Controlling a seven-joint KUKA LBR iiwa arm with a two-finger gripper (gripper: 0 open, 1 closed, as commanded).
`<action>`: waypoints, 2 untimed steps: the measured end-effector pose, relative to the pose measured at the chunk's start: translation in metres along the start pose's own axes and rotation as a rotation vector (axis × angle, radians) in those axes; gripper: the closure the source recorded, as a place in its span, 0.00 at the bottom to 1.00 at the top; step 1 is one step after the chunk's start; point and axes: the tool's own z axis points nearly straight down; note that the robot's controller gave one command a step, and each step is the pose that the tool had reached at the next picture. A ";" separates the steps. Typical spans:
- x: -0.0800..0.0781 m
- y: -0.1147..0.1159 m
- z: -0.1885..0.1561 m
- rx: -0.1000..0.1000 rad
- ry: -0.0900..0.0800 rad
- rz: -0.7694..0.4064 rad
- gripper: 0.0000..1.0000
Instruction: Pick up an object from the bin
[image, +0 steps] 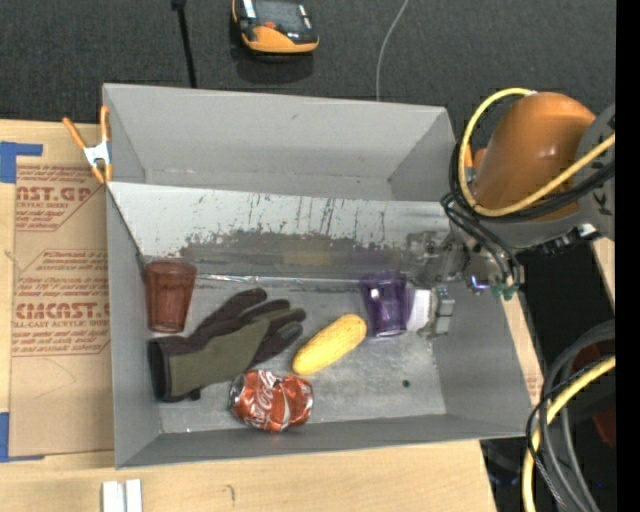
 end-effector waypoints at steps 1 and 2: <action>0.000 0.000 0.000 0.000 0.000 0.000 0.00; -0.003 0.009 0.051 0.001 -0.007 0.004 0.00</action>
Offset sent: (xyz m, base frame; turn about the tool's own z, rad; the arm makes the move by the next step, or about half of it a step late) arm 0.0024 0.0177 -0.1012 0.0067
